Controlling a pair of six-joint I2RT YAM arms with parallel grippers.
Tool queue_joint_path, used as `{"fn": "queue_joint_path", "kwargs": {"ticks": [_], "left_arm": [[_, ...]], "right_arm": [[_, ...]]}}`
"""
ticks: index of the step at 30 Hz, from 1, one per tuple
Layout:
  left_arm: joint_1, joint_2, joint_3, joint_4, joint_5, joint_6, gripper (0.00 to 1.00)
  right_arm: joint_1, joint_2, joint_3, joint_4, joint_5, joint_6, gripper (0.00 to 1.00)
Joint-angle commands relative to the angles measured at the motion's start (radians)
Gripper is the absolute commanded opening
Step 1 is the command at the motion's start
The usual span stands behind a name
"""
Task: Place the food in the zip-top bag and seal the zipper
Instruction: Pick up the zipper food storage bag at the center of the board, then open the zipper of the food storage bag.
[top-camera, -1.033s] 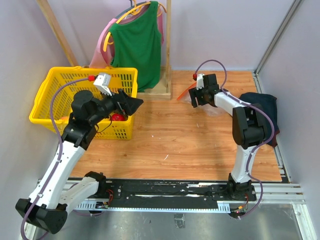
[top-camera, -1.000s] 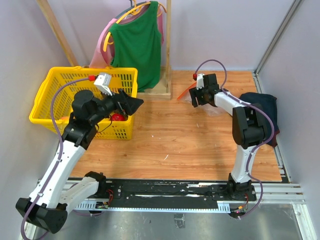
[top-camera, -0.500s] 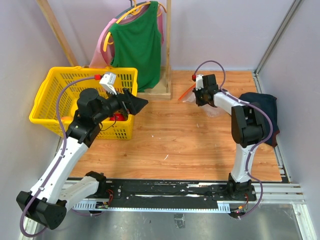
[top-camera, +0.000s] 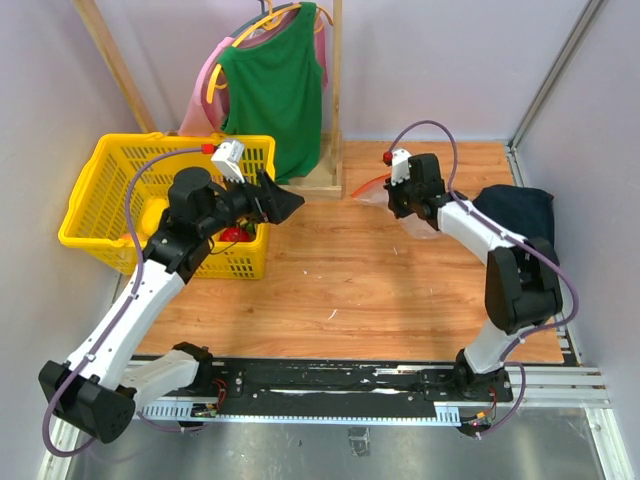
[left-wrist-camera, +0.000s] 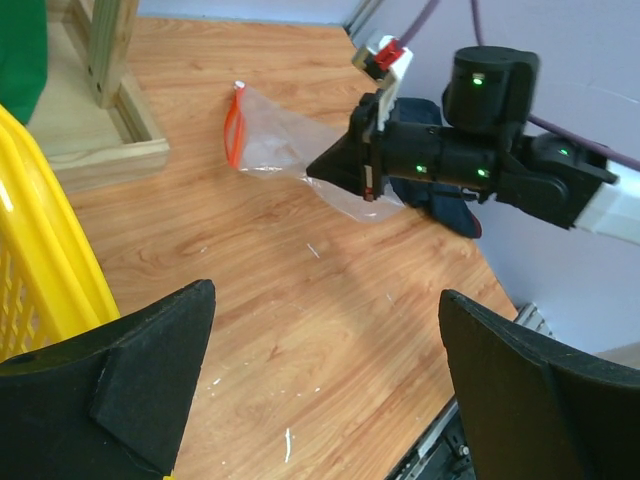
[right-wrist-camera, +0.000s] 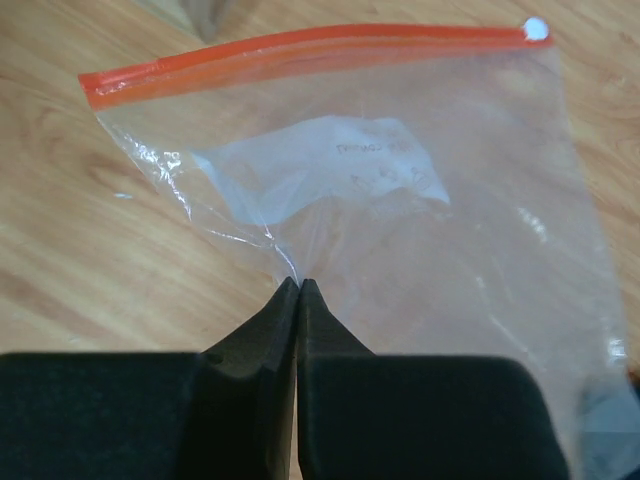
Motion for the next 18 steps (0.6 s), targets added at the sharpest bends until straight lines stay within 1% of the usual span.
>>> {"fn": "queue_joint_path", "kwargs": {"ticks": [1, 11, 18], "left_arm": [[-0.014, 0.02, 0.048, -0.013, -0.028, -0.011, 0.97], [-0.044, 0.084, 0.068, -0.035, -0.044, -0.04, 0.95], [-0.069, 0.126, 0.041, -0.039, -0.047, -0.056, 0.94]], "right_arm": [[0.083, -0.116, -0.071, 0.056, 0.01, 0.026, 0.01], [0.268, -0.348, -0.247, 0.181, 0.049, 0.093, 0.01], [0.363, -0.492, -0.374, 0.296, 0.063, 0.128, 0.01]]}}
